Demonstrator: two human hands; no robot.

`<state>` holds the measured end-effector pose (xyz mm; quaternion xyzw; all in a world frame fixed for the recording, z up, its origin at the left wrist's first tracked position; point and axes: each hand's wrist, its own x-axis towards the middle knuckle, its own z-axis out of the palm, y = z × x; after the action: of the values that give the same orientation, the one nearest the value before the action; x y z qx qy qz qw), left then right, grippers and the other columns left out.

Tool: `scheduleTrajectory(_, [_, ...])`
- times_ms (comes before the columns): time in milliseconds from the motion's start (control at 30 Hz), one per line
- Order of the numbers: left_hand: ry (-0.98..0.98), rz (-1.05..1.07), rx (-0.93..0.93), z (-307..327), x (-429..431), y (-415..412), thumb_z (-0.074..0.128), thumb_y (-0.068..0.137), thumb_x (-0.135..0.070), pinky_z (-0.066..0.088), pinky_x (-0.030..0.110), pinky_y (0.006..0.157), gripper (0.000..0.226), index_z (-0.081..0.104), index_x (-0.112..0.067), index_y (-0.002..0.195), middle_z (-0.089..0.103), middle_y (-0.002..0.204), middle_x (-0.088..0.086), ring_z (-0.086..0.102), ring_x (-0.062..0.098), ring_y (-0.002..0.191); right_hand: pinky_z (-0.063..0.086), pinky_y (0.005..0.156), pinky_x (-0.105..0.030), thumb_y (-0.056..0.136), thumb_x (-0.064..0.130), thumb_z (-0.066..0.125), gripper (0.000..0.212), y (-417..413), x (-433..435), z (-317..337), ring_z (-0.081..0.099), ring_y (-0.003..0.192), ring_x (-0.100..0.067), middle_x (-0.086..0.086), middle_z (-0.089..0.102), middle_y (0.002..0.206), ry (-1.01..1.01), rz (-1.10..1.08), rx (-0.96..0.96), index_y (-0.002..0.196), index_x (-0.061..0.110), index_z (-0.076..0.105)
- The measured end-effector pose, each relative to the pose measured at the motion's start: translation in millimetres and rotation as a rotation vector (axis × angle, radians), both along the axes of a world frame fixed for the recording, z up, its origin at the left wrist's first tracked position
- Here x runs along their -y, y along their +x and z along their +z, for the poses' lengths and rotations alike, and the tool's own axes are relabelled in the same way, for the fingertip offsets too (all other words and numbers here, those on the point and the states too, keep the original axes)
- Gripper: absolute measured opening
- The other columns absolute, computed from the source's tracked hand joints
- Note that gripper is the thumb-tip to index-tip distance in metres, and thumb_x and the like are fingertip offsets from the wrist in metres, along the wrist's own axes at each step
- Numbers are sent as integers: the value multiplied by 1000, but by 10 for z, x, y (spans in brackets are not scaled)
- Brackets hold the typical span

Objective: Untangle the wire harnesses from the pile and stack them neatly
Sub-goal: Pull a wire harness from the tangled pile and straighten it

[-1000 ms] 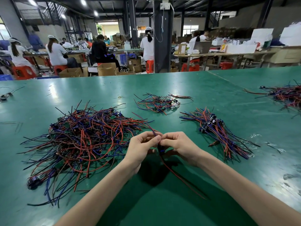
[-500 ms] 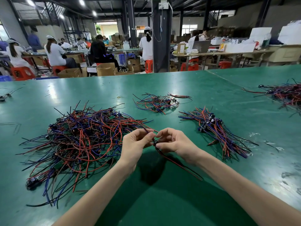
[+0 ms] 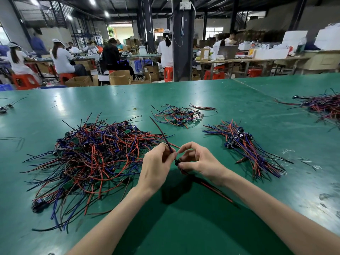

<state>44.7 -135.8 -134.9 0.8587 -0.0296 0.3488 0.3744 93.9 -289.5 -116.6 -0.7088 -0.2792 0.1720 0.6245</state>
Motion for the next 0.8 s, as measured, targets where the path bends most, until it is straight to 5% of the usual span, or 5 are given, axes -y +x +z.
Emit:
scheduleTrajectory(167, [-372,-111,-143,19,-4,16,72,82,-8,49,25,62,19,62,-21,73,63,61,-6,56,8,55,55,54,-24,82,-12,59,23,1,-7,39,60,57,-15,-8,59,71,136,13,-324,96,5,55])
scheduleTrajectory(267, [-493,-176,-169,11,5,19,70,82,-2,50,21,59,19,63,-18,73,65,59,-7,57,7,53,55,53,-27,86,-1,60,3,-21,-50,53,60,56,-13,-9,60,66,100,7,-382,86,3,59])
scheduleTrajectory(367, [-533,-214,-168,2,16,9,70,82,0,50,19,59,19,63,-17,75,65,60,-6,58,7,56,52,48,-24,86,2,60,9,-36,-69,45,60,53,-13,-9,62,64,41,18,-381,78,2,63])
scheduleTrajectory(600, [-420,-202,-144,20,54,-29,74,80,-7,47,16,61,18,64,-22,75,66,62,-12,57,3,57,40,40,-21,86,1,55,22,-36,-52,61,48,41,-20,-12,60,62,-52,-21,-310,65,8,59])
scheduleTrajectory(800, [-13,-144,18,21,63,-45,73,79,-5,47,19,66,11,66,-13,81,64,74,-6,56,7,66,39,44,-24,88,1,50,26,-64,-86,28,50,51,-18,-11,59,66,-56,-76,-242,64,7,57])
